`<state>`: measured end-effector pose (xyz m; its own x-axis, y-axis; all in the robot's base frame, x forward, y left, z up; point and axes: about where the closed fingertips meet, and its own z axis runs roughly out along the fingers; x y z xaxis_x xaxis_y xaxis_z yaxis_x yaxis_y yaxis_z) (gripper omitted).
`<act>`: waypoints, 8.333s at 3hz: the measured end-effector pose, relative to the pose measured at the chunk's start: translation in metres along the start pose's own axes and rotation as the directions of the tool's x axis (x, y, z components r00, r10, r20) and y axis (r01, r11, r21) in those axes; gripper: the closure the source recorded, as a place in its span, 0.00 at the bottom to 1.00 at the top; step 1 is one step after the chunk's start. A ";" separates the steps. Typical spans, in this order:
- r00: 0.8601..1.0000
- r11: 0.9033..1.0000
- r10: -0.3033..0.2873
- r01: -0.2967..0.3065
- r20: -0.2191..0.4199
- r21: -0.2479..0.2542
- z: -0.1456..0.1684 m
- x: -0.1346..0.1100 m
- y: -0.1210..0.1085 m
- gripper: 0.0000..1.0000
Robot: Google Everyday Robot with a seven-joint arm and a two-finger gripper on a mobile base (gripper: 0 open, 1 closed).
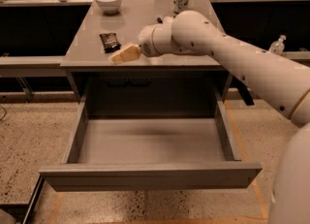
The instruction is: Place rxbar chocolate into top drawer
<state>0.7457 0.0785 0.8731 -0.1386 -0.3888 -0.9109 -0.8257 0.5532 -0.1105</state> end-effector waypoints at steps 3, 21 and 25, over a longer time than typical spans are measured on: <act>0.999 0.995 -0.001 0.005 0.040 -0.095 0.087 -0.011 -0.029 0.00; 0.954 0.789 0.031 -0.207 -0.299 -0.578 -0.120 0.203 0.119 1.00; 0.971 0.795 0.161 -0.235 -0.179 -0.559 -0.116 0.269 0.143 0.05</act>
Offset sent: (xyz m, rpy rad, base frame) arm 0.0839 0.0435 -0.0135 0.0382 -0.0067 0.0782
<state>0.5271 -0.0323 0.6578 -0.3654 -0.4200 -0.8307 -0.9296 0.1191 0.3487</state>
